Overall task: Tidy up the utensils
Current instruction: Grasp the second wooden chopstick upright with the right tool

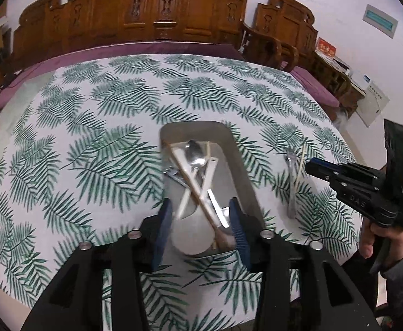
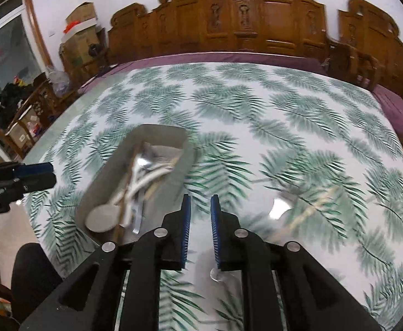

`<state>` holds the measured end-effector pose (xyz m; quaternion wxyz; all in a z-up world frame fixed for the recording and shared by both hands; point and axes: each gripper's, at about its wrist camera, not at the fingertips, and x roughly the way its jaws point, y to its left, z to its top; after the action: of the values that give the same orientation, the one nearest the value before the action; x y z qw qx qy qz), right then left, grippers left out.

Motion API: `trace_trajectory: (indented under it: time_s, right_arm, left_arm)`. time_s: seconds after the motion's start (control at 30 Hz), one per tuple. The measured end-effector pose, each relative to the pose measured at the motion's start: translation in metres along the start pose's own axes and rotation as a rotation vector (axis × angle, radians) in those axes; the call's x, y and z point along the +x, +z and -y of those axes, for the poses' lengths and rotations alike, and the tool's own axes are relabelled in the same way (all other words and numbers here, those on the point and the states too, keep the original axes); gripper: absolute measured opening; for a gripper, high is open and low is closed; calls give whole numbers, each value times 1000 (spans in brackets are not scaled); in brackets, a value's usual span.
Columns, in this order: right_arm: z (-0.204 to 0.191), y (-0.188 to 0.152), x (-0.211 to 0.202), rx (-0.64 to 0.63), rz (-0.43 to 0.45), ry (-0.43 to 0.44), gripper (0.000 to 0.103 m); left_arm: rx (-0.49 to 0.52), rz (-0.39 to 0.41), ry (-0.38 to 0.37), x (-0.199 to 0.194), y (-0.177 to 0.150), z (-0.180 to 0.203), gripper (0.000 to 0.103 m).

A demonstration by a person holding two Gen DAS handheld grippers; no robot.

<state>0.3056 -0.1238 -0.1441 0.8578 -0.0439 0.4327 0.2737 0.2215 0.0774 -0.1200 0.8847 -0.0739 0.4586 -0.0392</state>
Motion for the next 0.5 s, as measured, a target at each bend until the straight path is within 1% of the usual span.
trace_trajectory:
  time_s: [0.2,0.23,0.37,0.5]
  right_arm:
    - [38,-18,-1,52,-24,-47,23]
    - [41,-21,-1,58,-27,-52,25]
    - [58,-31,13,91,-55,-80,28]
    - [77,-33,28,150,-77,-79,28]
  left_arm:
    - [30,-14,-25,14,4,25,45]
    - [33,-17,-28,16,4,28,46]
    - [44,-27,-39,23,3,41,46]
    - [56,-34,-47,32,3,52,46]
